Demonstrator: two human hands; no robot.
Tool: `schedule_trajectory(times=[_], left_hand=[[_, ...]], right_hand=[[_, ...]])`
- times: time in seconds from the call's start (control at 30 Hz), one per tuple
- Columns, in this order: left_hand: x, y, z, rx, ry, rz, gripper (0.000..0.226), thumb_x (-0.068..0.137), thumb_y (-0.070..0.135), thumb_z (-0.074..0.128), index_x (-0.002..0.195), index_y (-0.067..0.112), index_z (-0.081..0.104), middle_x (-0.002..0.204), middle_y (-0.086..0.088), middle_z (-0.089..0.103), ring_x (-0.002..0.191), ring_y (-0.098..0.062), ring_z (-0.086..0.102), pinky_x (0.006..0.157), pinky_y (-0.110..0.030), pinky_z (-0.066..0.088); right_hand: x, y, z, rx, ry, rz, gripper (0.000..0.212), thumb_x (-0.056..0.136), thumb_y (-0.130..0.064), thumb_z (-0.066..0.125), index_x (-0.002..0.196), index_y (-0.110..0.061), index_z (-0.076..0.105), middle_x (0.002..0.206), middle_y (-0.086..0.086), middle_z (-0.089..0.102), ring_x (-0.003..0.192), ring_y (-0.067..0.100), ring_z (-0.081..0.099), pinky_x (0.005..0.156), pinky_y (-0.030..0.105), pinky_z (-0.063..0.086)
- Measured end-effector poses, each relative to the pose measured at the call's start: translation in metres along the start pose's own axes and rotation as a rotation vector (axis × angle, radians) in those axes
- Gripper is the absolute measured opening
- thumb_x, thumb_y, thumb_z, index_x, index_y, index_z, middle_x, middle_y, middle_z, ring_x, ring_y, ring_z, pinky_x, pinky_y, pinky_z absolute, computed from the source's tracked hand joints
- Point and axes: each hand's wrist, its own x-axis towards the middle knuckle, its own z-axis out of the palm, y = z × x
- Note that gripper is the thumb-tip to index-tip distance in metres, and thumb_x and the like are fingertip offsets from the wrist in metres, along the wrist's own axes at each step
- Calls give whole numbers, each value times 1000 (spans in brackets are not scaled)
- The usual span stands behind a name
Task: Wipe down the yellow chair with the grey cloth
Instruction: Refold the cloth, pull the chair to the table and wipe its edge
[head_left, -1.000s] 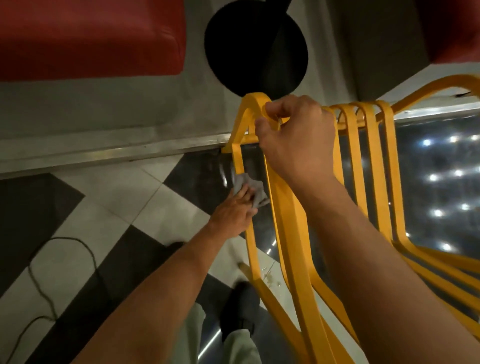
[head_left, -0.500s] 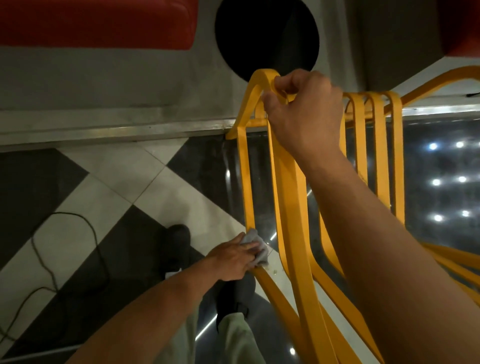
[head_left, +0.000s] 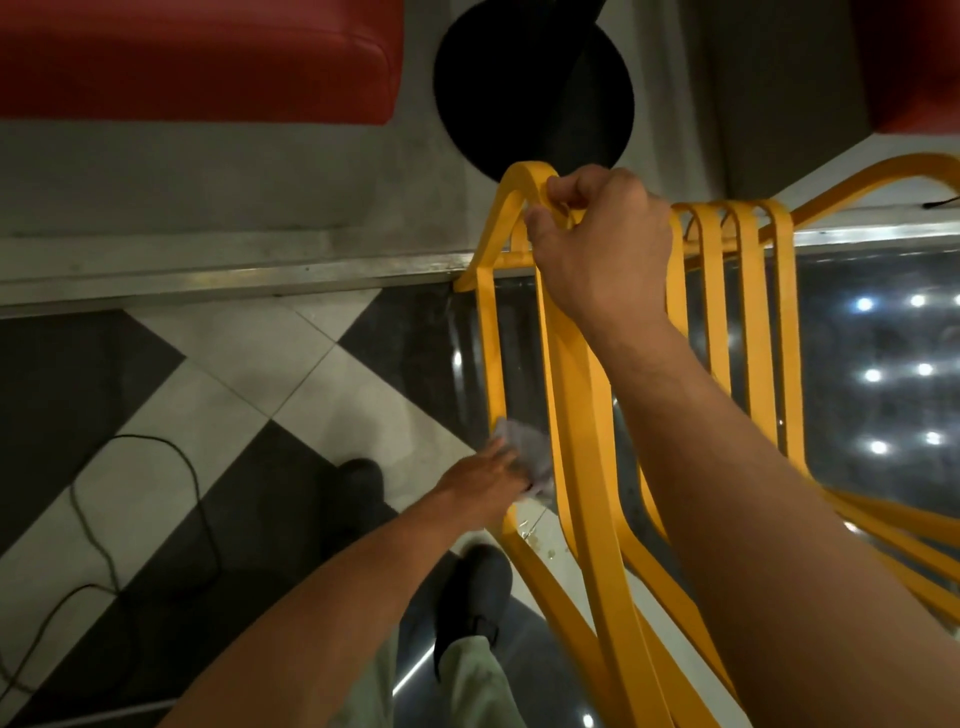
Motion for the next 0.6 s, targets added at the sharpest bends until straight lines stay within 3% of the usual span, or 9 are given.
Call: schedule_trajectory(times=[0.07,0.13,0.2,0.3,0.4,0.47,0.53,0.6], left_hand=[[-5,9,17,82,-83,52,68,89,22,72,151,17,45,160,-8,40,155,-32,22,125,-56,20],[-13,15,26,-7,-130,58,60,93,24,65,149,16,48,159,-7,40,154,-32,24,124,-55,20],[-28,18,15,-141,-202,-46,48,97,18,55,145,14,53,154,-12,49,150,-35,32,123,-54,19],[-61,14,-31,-452,-273,-343,56,102,15,45,157,20,35,145,-14,58,136,-35,50,121,-51,29],[-93,0,-77,-848,-93,-658,38,108,34,39,137,18,57,128,-10,67,117,-26,64,98,-39,48],[-122,-11,-111,-1078,-9,-783,41,106,46,40,127,21,64,122,-5,70,111,-18,65,97,-36,51],[-151,-18,-149,-1268,43,-765,38,103,50,46,125,26,66,121,0,70,109,-13,66,101,-40,55],[-181,-20,-198,-1396,75,-653,27,100,47,57,120,33,67,117,5,72,106,-9,70,95,-35,60]], right_hand=[[0,1,1,1,-8,0,26,92,-35,73,115,-22,74,114,-1,71,99,12,69,82,28,58],[1,1,1,-5,-27,5,26,93,-34,73,116,-22,73,115,0,71,99,13,69,81,29,58],[0,2,-3,-17,-41,13,27,94,-33,73,118,-20,73,117,0,70,100,14,69,80,25,55],[-4,3,-12,-9,-112,39,36,94,-38,74,125,-21,71,121,1,71,105,17,70,82,24,50],[-15,2,-24,-66,-230,12,51,89,-48,75,134,-25,66,128,5,69,113,27,67,95,38,54],[-24,-6,-42,-89,-310,-30,58,87,-52,76,138,-25,64,135,8,65,120,34,62,102,49,51],[-32,-18,-64,-123,-431,-88,63,85,-47,80,141,-27,61,144,5,60,131,32,54,107,45,46],[-39,-35,-91,-174,-585,-186,68,84,-40,82,146,-32,55,153,-2,52,140,27,45,112,39,38]])
